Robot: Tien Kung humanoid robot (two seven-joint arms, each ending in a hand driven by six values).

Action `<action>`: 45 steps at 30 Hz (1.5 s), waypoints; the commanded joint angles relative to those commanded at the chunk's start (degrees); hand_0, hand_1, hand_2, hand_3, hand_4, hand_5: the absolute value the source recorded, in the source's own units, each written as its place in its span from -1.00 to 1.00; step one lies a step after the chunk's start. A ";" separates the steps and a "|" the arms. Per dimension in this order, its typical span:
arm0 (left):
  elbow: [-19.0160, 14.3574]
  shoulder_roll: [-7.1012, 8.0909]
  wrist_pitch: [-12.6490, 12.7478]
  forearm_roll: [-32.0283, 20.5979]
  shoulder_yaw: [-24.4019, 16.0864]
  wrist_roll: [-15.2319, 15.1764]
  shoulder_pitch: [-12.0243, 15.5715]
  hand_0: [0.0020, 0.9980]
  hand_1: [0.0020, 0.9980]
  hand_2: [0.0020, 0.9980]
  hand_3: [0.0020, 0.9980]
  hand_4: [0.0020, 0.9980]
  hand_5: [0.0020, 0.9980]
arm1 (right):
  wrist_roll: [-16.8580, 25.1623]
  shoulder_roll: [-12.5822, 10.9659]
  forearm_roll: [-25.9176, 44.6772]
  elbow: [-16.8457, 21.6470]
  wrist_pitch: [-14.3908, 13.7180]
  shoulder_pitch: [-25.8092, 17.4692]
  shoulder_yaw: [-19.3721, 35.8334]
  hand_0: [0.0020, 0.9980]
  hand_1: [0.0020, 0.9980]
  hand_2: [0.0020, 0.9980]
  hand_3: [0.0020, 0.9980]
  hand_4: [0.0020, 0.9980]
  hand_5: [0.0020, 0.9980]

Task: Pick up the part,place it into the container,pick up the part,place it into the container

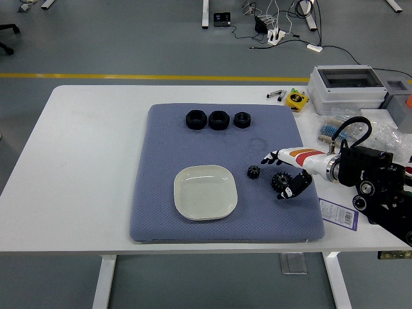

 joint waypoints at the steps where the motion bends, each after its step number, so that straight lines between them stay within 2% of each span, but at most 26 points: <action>1: 0.00 -0.01 0.03 -0.07 -0.01 -0.02 0.01 0.42 0.25 0.28 0.13 0.23 0.39 | 0.06 0.08 -0.04 -0.21 -0.03 0.07 -0.16 0.57 0.52 0.59 0.66 0.90 -0.61; 2: 0.00 -0.03 0.05 -0.09 -0.03 -0.04 0.02 0.42 0.25 0.28 0.13 0.24 0.39 | 0.16 0.19 -0.06 -0.48 -0.07 0.15 -0.37 0.52 0.49 0.55 0.61 0.88 -0.62; 7: 0.00 -0.02 0.06 -0.09 -0.01 -0.03 0.00 0.42 0.25 0.28 0.13 0.24 0.39 | 0.72 0.65 0.13 -2.32 -0.40 0.33 -1.21 0.52 0.49 0.55 0.61 0.88 -0.62; 8: 0.00 -0.01 0.06 -0.13 0.02 -0.03 0.01 0.42 0.25 0.28 0.13 0.23 0.39 | 1.06 0.66 -0.08 -2.65 -0.61 0.39 -1.55 0.49 0.45 0.52 0.57 0.78 -0.62; 13: 0.00 0.01 0.03 -0.12 0.15 0.02 -0.06 0.42 0.25 0.28 0.13 0.23 0.39 | 2.01 0.92 -1.13 -4.10 -1.70 0.48 -2.29 0.49 0.45 0.52 0.57 0.78 -0.62; 14: 0.00 0.02 0.03 -0.17 0.16 0.01 -0.07 0.42 0.25 0.28 0.13 0.24 0.39 | 2.06 0.94 -1.28 -4.22 -1.90 0.45 -2.32 0.42 0.38 0.47 0.48 0.46 -0.70; 19: 0.00 0.00 0.06 -0.17 0.20 0.00 -0.13 0.42 0.25 0.28 0.13 0.24 0.39 | 2.12 1.45 -1.95 -5.59 -2.59 0.53 -2.59 0.42 0.38 0.47 0.48 0.46 -0.70; 20: 0.00 0.00 0.08 -0.26 0.21 -0.04 -0.13 0.42 0.24 0.28 0.13 0.24 0.39 | 2.01 1.47 -2.12 -5.84 -2.65 0.47 -2.55 0.32 0.24 0.33 0.28 0.23 -0.76; 25: 0.00 -0.05 0.13 -0.16 0.03 -0.08 -0.11 0.42 0.24 0.28 0.13 0.24 0.39 | 2.56 1.39 -2.04 -5.83 -2.92 0.38 -2.91 0.32 0.24 0.33 0.28 0.23 -0.76; 26: 0.00 -0.05 0.13 -0.08 0.01 -0.05 -0.11 0.42 0.24 0.28 0.13 0.24 0.39 | 2.56 1.45 -2.11 -5.90 -2.92 0.38 -2.99 0.20 0.07 0.16 0.12 0.05 -0.86; 31: 0.00 -0.07 0.14 0.09 -0.07 0.00 -0.04 0.42 0.24 0.28 0.13 0.24 0.39 | 2.38 1.44 -1.99 -5.92 -2.61 0.35 -3.39 0.20 0.07 0.16 0.12 0.05 -0.86; 32: 0.00 -0.08 0.17 0.16 -0.13 0.00 -0.02 0.42 0.24 0.28 0.13 0.24 0.39 | 2.34 1.43 -1.90 -5.95 -2.53 0.34 -3.43 0.02 -0.09 -0.02 -0.01 -0.16 -1.00; 37: 0.00 -0.07 0.17 0.36 -0.20 0.02 0.05 0.42 0.24 0.28 0.13 0.24 0.39 | 2.71 1.24 -1.56 -5.78 -2.88 0.16 -3.23 0.02 -0.09 -0.02 -0.01 -0.16 -1.00; 38: 0.00 -0.07 0.19 0.38 -0.21 0.01 0.07 0.42 0.24 0.28 0.13 0.24 0.39 | 2.85 1.17 -1.51 -5.58 -3.07 0.11 -3.09 -0.12 -0.20 -0.13 -0.15 -0.28 -1.00; 45: 0.00 -0.06 0.20 0.62 -0.30 0.02 0.24 0.42 0.24 0.28 0.13 0.24 0.39 | 2.95 0.74 -1.53 -3.15 -3.81 -0.19 -1.36 -0.13 -0.22 -0.15 -0.17 -0.29 -1.00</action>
